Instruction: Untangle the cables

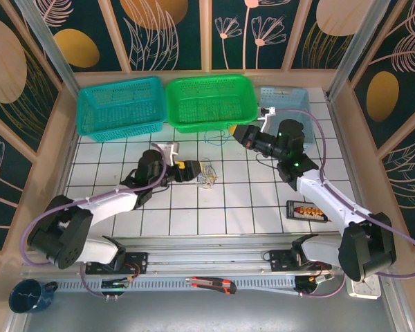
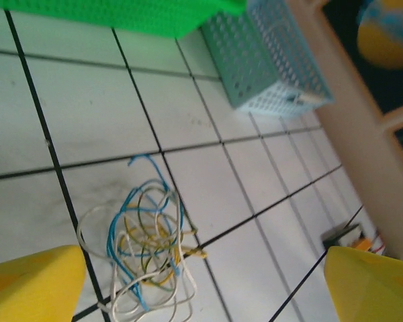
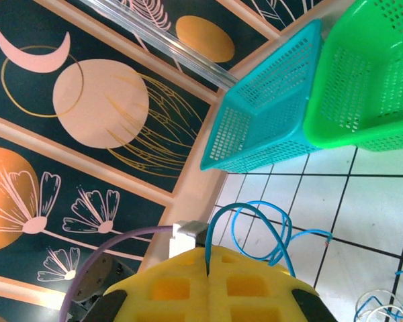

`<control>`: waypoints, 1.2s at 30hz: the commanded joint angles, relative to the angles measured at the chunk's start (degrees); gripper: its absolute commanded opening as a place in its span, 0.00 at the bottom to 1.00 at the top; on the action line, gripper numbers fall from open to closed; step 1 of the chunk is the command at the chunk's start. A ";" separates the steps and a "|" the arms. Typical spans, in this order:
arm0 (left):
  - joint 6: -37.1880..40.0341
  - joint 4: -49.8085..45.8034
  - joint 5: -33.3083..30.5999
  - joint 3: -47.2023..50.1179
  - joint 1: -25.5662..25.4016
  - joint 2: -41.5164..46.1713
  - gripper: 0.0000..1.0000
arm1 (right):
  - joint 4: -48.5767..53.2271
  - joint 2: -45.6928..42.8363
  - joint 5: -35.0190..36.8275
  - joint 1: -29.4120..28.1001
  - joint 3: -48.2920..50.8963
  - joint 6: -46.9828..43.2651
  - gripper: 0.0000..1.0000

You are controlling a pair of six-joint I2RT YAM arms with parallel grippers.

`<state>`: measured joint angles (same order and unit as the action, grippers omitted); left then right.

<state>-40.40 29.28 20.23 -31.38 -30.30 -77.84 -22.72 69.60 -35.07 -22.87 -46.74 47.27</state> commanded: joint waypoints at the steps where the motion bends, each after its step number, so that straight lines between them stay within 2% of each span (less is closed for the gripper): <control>1: -12.55 7.79 1.82 -0.07 2.11 2.90 0.94 | -7.13 0.27 -2.46 0.98 1.46 2.41 0.00; 8: -29.90 22.53 3.99 -4.61 2.97 1.77 0.94 | -16.19 0.89 -4.98 1.23 2.26 7.82 0.00; 15: -45.72 39.86 0.74 -4.04 2.97 -2.24 0.89 | -25.62 1.74 -6.48 1.09 3.46 13.80 0.00; 24: -51.48 47.93 0.85 -5.10 2.97 -6.41 0.78 | -33.45 4.65 -7.05 0.02 3.61 18.69 0.00; 36: -53.22 51.47 1.35 -4.71 2.97 -8.29 0.61 | -35.01 7.92 -6.50 -2.91 1.35 19.18 0.00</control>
<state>-92.47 75.66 21.63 -35.20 -27.64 -85.30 -53.89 77.10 -40.64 -25.21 -43.59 66.00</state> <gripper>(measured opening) 0.618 0.048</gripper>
